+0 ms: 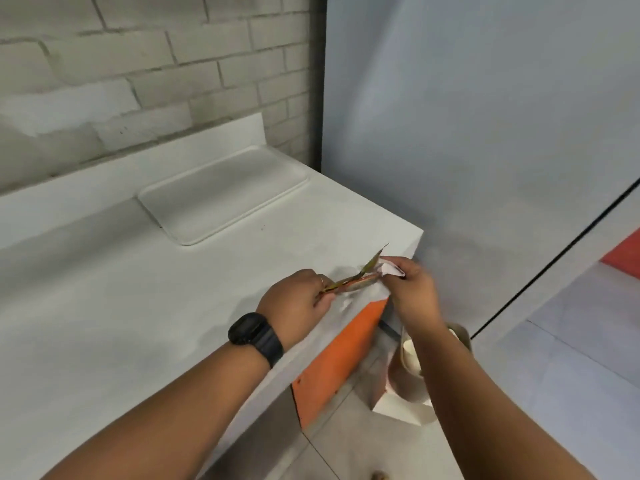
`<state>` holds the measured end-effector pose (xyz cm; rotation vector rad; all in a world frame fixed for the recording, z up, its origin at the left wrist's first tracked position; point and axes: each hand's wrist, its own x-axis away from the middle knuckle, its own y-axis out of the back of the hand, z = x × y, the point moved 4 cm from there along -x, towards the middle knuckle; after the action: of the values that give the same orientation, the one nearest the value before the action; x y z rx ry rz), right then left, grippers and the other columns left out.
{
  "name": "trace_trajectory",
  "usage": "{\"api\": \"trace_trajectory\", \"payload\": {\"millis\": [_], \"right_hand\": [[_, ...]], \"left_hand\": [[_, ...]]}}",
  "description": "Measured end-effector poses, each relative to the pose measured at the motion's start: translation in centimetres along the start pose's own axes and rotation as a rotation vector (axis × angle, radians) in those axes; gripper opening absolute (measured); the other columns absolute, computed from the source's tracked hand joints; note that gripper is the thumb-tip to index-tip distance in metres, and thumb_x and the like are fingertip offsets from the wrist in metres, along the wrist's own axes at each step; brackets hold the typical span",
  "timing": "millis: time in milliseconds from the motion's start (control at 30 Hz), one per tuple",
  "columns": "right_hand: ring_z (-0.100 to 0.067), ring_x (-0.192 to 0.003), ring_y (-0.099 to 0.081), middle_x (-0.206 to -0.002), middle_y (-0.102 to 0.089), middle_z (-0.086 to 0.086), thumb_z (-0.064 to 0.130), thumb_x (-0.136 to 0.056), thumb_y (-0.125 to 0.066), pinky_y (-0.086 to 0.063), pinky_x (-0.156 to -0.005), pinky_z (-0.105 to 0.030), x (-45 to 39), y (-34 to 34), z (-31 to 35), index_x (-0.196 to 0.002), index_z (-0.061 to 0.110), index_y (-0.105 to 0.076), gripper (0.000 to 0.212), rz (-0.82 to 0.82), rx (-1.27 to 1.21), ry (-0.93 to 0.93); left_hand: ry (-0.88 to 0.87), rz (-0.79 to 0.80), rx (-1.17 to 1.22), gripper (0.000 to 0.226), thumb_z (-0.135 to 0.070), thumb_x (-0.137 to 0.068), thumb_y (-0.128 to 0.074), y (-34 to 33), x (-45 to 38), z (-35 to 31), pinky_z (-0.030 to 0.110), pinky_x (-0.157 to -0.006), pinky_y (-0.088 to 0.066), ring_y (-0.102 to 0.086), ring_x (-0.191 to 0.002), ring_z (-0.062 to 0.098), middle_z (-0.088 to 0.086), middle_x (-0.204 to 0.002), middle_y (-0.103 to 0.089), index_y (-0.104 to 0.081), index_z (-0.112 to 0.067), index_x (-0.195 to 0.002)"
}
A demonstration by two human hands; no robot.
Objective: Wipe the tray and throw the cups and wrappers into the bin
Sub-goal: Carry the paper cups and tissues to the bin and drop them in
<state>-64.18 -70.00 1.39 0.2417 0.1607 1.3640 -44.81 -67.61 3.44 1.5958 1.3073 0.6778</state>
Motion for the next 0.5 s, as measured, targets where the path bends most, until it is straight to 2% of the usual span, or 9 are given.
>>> {"api": "trace_trajectory", "payload": {"millis": [67, 133, 300, 400, 500], "right_hand": [[-0.004, -0.076, -0.065, -0.079, -0.071, 0.016, 0.008, -0.085, -0.061, -0.051, -0.066, -0.018, -0.7, 3.5, -1.4, -0.077, 0.039, -0.07, 0.033, -0.027, 0.018, -0.039], [0.006, -0.06, -0.061, -0.074, -0.068, 0.015, 0.011, -0.086, -0.06, -0.044, -0.05, -0.008, -1.5, 7.1, -3.4, -0.082, 0.035, -0.069, 0.026, -0.042, 0.057, -0.081], [-0.004, -0.072, -0.06, -0.079, -0.067, 0.012, 0.01, -0.087, -0.06, -0.041, -0.056, -0.005, -3.9, 14.6, -11.2, -0.091, 0.025, -0.068, 0.018, -0.094, 0.129, -0.213], [-0.016, -0.084, -0.062, -0.087, -0.069, 0.005, 0.015, -0.086, -0.062, -0.044, -0.066, -0.019, -5.1, 17.4, -16.9, -0.095, 0.025, -0.069, 0.015, -0.084, 0.225, -0.322], [-0.025, -0.087, -0.062, -0.09, -0.069, -0.004, 0.017, -0.085, -0.06, -0.045, -0.074, -0.031, -5.6, 19.2, -22.6, -0.097, 0.015, -0.07, 0.015, -0.046, 0.283, -0.46]], "left_hand": [[-0.025, 0.037, 0.019, 0.025, -0.035, -0.095, -0.047, -2.3, -1.6, -2.9, 0.032, -0.072, -0.046, -0.057, -0.09, 0.017, -0.003, -0.097, -0.06, -0.065, -0.027, -0.111], [-0.037, 0.074, 0.028, 0.025, -0.036, -0.094, -0.048, -5.1, -3.4, -5.6, 0.035, -0.073, -0.047, -0.058, -0.089, 0.019, -0.001, -0.097, -0.061, -0.066, -0.025, -0.109], [-0.039, 0.191, 0.018, 0.02, -0.036, -0.093, -0.05, -13.8, -7.5, -10.3, 0.028, -0.063, -0.032, -0.058, -0.087, 0.02, -0.002, -0.092, -0.061, -0.066, -0.023, -0.096], [0.026, 0.3, -0.048, 0.026, -0.038, -0.094, -0.049, -19.4, -9.3, -11.4, 0.028, -0.063, -0.032, -0.058, -0.088, 0.021, 0.001, -0.097, -0.063, -0.066, -0.019, -0.099], [0.111, 0.424, -0.072, 0.025, -0.035, -0.094, -0.05, -24.3, -10.2, -11.1, 0.028, -0.064, -0.029, -0.059, -0.091, 0.023, 0.004, -0.1, -0.064, -0.064, -0.016, -0.096]]}}
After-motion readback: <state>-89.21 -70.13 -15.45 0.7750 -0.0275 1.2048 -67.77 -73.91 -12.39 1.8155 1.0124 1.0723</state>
